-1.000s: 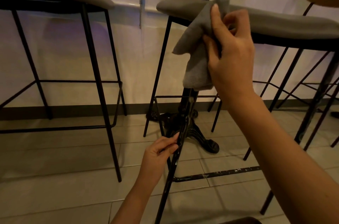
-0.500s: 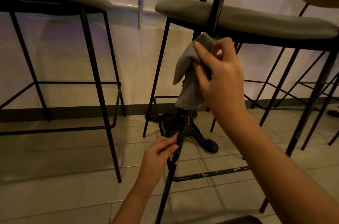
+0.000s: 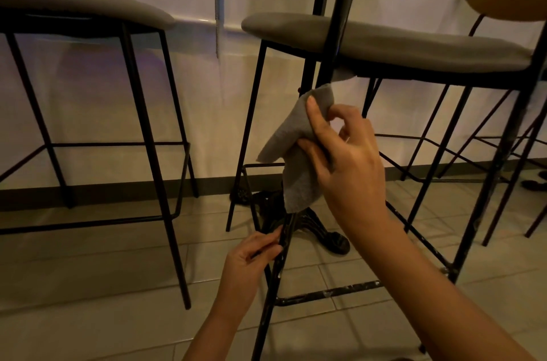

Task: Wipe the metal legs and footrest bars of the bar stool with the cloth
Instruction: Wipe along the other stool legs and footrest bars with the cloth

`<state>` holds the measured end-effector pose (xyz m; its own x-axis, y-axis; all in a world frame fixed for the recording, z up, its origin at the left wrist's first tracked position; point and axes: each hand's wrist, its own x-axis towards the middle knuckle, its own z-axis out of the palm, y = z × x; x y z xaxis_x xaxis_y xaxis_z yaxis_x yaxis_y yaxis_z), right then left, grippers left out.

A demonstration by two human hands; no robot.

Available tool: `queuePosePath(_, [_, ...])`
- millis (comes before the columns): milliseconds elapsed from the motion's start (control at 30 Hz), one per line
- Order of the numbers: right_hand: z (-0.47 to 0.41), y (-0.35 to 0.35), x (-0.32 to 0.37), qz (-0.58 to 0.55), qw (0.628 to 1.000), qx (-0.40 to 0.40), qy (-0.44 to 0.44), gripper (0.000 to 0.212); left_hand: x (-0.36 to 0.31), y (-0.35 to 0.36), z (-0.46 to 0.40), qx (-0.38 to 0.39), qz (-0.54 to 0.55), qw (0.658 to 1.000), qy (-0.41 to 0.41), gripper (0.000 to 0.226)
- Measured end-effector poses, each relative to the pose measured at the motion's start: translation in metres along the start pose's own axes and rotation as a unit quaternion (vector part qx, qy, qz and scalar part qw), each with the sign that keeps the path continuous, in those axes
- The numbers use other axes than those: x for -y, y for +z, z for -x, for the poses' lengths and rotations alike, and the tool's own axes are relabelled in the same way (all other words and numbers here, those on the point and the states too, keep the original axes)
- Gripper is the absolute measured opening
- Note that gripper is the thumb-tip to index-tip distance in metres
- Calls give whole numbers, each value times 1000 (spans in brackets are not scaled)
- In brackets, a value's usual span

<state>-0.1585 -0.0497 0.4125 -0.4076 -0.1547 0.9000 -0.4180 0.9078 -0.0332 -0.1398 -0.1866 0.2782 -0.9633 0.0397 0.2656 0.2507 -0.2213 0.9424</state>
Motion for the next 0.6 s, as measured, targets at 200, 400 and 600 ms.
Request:
queuePosePath(200, [-1,-1,4,-1,1000,2,16,52,0,0,0,5,-5,1000,4,35])
queuePosePath(400, [18,4,7,5,1000,15,17,51,5,1,1,-5,-17,1000,2,34])
queuePosePath(600, [68,15,11,11,995,93,20,49,12,-1,0,-19,-42,999,12,20])
